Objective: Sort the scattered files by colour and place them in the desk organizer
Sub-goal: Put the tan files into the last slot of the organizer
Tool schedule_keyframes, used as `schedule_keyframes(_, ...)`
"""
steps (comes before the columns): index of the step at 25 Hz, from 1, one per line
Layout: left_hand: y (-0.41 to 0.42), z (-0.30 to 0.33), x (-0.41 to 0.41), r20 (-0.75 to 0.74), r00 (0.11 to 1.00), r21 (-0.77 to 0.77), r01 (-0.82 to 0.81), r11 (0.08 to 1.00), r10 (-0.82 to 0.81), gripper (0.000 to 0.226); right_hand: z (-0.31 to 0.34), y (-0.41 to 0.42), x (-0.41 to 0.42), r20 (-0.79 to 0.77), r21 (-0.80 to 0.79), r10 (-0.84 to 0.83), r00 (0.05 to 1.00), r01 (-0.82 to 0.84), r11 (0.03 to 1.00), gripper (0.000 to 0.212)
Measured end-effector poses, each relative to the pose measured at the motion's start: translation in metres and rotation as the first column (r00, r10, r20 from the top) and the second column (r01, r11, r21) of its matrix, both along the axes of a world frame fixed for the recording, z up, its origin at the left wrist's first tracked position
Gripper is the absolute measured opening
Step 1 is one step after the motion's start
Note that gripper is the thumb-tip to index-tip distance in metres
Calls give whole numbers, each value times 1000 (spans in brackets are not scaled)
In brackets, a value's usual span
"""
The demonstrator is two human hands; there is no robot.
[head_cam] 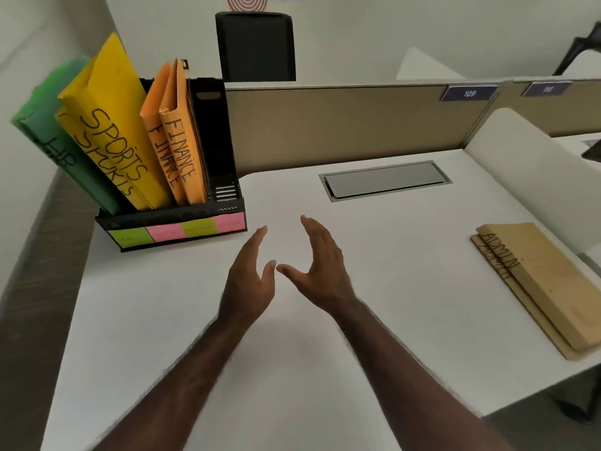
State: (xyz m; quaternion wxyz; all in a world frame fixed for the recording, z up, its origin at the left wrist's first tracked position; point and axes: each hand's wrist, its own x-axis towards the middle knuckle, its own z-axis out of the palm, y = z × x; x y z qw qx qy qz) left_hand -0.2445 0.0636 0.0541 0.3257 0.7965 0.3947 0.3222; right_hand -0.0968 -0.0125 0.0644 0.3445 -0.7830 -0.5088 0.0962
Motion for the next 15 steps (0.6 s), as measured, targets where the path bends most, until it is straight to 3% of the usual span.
schedule_keyframes(10,-136,6,81,-166,947,82,292,953,-276,77,5,-183,87,15,-37,-179,984,179,983,108)
schedule_keyframes(15,-218,0,116,-199,924,67,345,936,-326,77,0,-288,122,-27,-67,-249,968,247,967,109)
